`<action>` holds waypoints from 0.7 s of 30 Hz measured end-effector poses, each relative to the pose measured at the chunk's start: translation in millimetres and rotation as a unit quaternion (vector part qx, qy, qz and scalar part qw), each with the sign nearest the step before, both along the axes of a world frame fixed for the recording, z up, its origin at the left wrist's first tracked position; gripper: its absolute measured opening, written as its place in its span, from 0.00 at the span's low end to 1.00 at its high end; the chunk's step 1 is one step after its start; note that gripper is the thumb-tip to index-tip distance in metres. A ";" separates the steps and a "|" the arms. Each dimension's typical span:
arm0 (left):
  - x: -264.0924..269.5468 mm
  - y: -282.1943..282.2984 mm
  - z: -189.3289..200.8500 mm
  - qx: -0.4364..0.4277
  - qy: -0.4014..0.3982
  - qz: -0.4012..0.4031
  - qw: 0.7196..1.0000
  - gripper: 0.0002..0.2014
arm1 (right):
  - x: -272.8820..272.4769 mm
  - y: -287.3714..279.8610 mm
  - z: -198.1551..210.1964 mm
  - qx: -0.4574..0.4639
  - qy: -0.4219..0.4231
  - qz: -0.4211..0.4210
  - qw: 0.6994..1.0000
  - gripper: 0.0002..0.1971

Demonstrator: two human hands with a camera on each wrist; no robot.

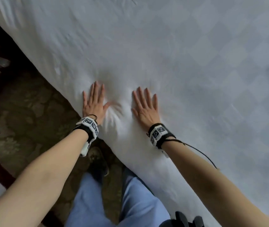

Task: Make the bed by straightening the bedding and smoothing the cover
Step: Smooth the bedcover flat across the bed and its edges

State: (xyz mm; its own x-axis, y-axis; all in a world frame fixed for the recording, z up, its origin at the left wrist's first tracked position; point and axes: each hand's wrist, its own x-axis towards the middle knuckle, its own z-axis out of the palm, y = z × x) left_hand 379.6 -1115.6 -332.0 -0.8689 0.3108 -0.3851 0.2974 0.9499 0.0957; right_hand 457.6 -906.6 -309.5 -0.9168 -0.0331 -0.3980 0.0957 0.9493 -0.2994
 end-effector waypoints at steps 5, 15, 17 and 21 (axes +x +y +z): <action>-28.8 -79.8 -16.1 -0.053 -0.024 0.000 0.998 0.41 | 24.8 -88.7 -24.1 -0.010 -0.026 0.173 0.985 0.30; -68.6 -131.4 3.2 -0.019 -0.035 0.122 0.992 0.42 | -43.8 -147.3 15.6 -0.036 0.038 0.179 0.982 0.36; -95.0 -128.5 10.8 0.034 -0.009 0.098 0.995 0.42 | -75.8 -138.6 23.9 0.002 0.089 0.027 0.996 0.36; -153.7 -118.0 19.1 0.120 0.048 -0.039 0.991 0.36 | -152.2 -123.3 23.2 0.050 0.081 -0.208 0.974 0.32</action>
